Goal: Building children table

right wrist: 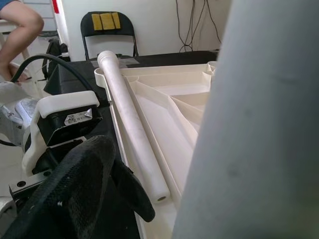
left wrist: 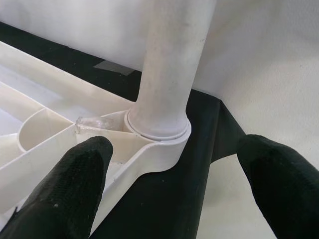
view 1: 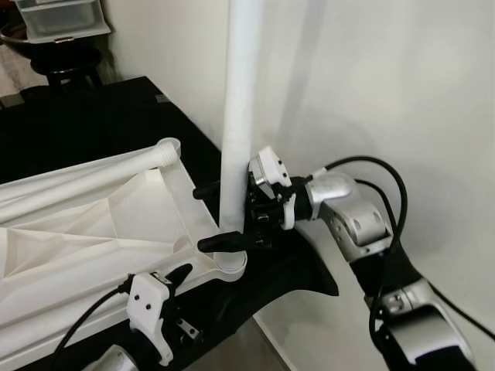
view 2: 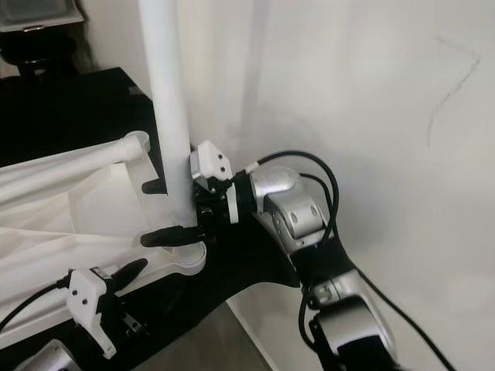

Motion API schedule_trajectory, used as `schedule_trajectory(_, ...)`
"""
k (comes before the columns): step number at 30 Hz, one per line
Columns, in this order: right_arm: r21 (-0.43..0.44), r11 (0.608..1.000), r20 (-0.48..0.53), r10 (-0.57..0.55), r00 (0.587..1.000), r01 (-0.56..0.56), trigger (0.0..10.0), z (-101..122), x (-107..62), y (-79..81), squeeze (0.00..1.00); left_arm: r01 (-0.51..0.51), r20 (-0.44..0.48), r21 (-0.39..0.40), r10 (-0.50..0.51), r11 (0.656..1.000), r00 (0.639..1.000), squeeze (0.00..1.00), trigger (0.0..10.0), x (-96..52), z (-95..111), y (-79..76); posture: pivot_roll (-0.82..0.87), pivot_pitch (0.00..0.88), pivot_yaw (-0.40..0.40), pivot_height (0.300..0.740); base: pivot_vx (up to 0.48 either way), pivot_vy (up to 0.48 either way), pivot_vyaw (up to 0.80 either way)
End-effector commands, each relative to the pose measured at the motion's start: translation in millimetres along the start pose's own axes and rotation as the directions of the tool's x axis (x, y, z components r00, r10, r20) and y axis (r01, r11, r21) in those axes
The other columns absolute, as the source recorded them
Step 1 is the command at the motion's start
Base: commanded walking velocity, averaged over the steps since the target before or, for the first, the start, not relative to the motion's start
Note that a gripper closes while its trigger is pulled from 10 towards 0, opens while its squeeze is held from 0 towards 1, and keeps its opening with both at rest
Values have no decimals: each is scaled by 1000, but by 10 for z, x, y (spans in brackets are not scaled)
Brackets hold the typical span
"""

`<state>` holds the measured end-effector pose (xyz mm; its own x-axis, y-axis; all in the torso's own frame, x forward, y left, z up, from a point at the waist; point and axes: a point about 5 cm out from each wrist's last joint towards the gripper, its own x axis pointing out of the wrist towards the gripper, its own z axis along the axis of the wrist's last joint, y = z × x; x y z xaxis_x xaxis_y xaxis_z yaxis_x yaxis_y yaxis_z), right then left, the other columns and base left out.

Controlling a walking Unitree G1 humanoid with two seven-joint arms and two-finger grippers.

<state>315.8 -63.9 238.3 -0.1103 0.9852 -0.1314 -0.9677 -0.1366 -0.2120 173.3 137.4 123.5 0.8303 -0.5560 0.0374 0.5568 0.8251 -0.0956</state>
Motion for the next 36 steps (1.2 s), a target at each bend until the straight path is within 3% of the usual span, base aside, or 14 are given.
schedule_trajectory(1,-4,999,13,33,999,-33,10000,11,10,-15,0,1,1,-6,-1,1000,1000,0,10000,-16,-2,-17,-208,91,-61,740,0,0,0)
schedule_trajectory(3,-3,999,18,43,999,-43,10000,15,2,-23,0,1,1,-6,-1,1000,1000,0,10000,-17,-1,-19,-208,91,-61,740,0,0,0)
schedule_trajectory(4,6,998,25,59,998,-59,2941,11,-7,-19,0,1,1,-7,-1,1000,1000,0,10000,-18,-1,-23,-209,93,-63,740,0,0,0)
schedule_trajectory(7,14,996,33,84,996,-84,2941,0,-20,-22,0,2,0,-8,-2,1000,1000,0,10000,-20,-2,-26,-209,93,-63,740,0,0,0)
schedule_trajectory(8,21,995,41,93,995,-94,0,-3,-25,-27,0,1,1,-8,-1,1000,1000,0,10000,-19,-1,-27,-213,99,-63,740,0,0,0)
schedule_trajectory(20,29,998,72,47,996,-49,0,-28,-60,-85,0,1,2,-7,-1,1000,1000,0,10000,-14,12,-23,-213,112,-62,740,0,0,0)
schedule_trajectory(22,33,992,57,-127,990,126,0,-68,-107,-181,0,0,4,-7,0,1000,1000,0,10000,-12,15,-22,-207,114,-66,740,0,0,0)
schedule_trajectory(27,64,937,34,-346,938,344,0,-136,-167,-274,0,-4,5,-6,4,1000,1000,0,10000,-20,19,-12,-201,112,-63,740,0,0,0)
schedule_trajectory(28,88,888,18,-453,891,450,0,-201,-177,-265,0,-5,4,-5,5,1000,1000,0,10000,-24,19,-5,-203,110,-67,740,0,0,0)
schedule_trajectory(29,131,672,-80,-725,684,729,0,-379,-189,-268,0,-6,5,-3,6,1000,1000,0,10000,-24,22,7,-209,110,-73,740,0,0,0)
schedule_trajectory(30,128,457,-166,-865,473,880,0,-507,-242,-239,0,-7,5,-1,7,1000,1000,0,10000,-23,23,18,-214,111,-73,740,0,0,0)
schedule_trajectory(33,132,420,-219,-871,439,898,0,-628,-143,-38,0,-7,7,0,7,1000,1000,0,10000,-13,28,26,-225,115,-70,740,0,0,0)
schedule_trajectory(35,175,524,-220,-804,552,833,0,-686,121,272,0,-8,11,5,8,1000,1000,0,10000,10,29,47,-228,114,-70,740,0,0,0)
schedule_trajectory(36,175,524,-220,-804,552,833,0,-686,121,272,0,-8,11,5,8,1000,1000,0,10000,10,29,47,-228,114,-70,740,0,0,0)
